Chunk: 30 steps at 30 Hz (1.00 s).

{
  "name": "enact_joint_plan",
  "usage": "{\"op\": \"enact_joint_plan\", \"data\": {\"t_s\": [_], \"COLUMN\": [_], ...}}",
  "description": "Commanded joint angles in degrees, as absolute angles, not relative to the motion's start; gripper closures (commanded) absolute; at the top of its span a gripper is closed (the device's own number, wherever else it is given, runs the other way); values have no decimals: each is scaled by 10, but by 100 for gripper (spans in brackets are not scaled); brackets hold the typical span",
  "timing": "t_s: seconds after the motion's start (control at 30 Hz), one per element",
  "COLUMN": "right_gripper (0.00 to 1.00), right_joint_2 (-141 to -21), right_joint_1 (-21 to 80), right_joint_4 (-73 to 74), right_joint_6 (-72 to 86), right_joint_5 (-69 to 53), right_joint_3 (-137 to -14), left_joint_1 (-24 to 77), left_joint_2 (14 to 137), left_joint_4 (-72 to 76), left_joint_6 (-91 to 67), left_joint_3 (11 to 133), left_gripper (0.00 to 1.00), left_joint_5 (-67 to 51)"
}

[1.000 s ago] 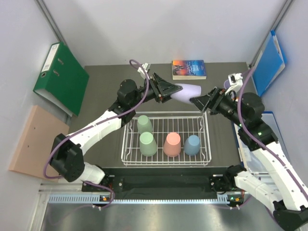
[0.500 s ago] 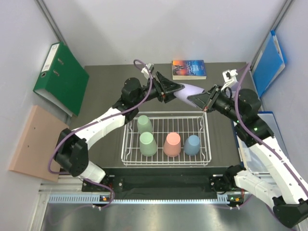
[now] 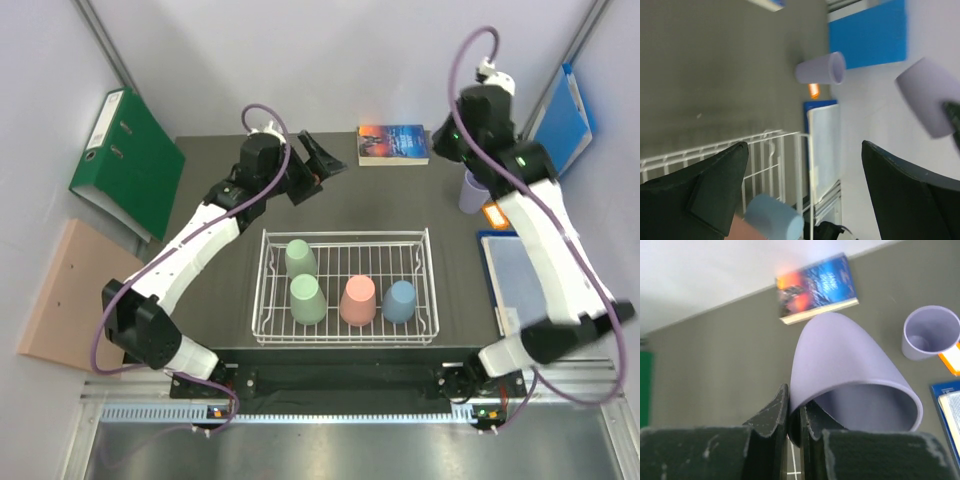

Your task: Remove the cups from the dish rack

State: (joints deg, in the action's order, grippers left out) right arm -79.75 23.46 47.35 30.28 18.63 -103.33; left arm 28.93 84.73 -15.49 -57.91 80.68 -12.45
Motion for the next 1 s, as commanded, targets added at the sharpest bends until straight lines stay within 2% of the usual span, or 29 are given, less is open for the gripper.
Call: {"op": "enact_joint_plan", "data": {"t_s": [0.0, 0.13, 0.4, 0.97], "right_gripper": [100, 100, 100, 100], "right_joint_2": [-935, -1051, -1164, -1290], "right_joint_1": [210, 162, 122, 91], "right_joint_4": [640, 692, 702, 686], "right_joint_6": [329, 342, 346, 355], "right_joint_5": [250, 176, 131, 113], "right_joint_3": [-1146, -1241, -1276, -1312], "left_joint_1": [296, 296, 295, 296], "left_joint_2": [824, 817, 806, 842], "left_joint_4": [-262, -305, -321, -308], "left_joint_6": [-584, -574, -556, -561], "left_joint_3": [780, 774, 760, 747], "left_gripper": [1, 1, 2, 3], "left_joint_5": [-71, -53, -37, -54]}}
